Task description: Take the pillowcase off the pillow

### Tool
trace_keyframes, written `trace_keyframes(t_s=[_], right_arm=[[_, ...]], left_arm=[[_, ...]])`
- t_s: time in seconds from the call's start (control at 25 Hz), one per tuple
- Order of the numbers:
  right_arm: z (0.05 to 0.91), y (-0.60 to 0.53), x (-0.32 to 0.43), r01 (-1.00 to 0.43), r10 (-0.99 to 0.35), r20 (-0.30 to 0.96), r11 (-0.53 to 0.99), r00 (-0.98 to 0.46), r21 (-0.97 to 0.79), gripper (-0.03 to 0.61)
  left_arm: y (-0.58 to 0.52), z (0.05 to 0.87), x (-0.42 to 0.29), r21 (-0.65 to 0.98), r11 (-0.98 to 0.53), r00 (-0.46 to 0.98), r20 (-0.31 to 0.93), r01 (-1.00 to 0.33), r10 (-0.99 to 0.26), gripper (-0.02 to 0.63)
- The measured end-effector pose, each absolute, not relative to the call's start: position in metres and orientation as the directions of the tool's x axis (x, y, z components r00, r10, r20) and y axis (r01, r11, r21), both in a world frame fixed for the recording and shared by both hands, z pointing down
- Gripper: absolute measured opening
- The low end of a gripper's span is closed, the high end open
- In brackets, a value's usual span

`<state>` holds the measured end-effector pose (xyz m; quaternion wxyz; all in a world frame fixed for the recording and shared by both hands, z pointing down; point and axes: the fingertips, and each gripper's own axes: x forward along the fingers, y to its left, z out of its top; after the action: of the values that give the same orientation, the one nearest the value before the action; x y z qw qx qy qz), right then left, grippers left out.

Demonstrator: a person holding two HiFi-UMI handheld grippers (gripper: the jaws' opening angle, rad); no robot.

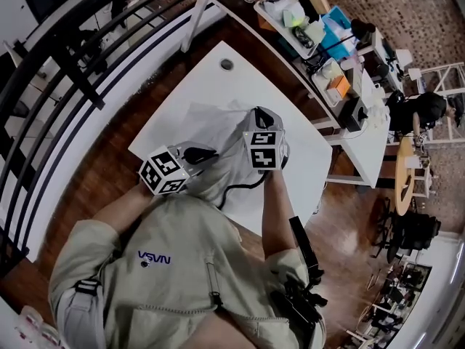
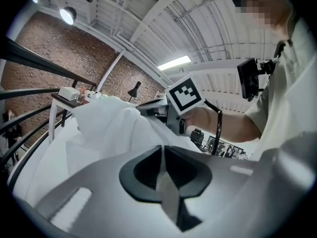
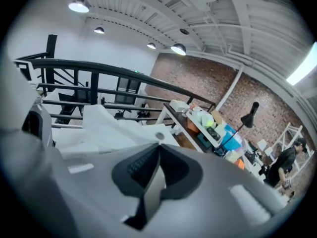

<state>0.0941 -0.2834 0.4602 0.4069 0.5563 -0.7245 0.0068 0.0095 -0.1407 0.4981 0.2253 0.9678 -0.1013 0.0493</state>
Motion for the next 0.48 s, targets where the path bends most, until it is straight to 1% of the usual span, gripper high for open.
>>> trace_keyframes(t_s=[0.2,0.32,0.48], right_arm=[[0.483,-0.282,0.135,-0.843,-0.77,0.633,0.288,0.077,0.454,0.006],[0.495,-0.276,0.157,-0.864,-0.744,0.656,0.24,0.129,0.442,0.006],[0.494,-0.267,0.19,-0.87,-0.721,0.651,0.14,0.237,0.472,0.006]], left_arm=[[-0.138,0.497,0.007,0.428,-0.879,0.976,0.138,-0.211,-0.167,0.023],[-0.137,0.496,0.006,0.43,-0.877,0.976,0.137,-0.212,-0.169,0.021],[-0.133,0.491,0.002,0.442,-0.877,0.981,0.115,-0.191,-0.156,0.021]])
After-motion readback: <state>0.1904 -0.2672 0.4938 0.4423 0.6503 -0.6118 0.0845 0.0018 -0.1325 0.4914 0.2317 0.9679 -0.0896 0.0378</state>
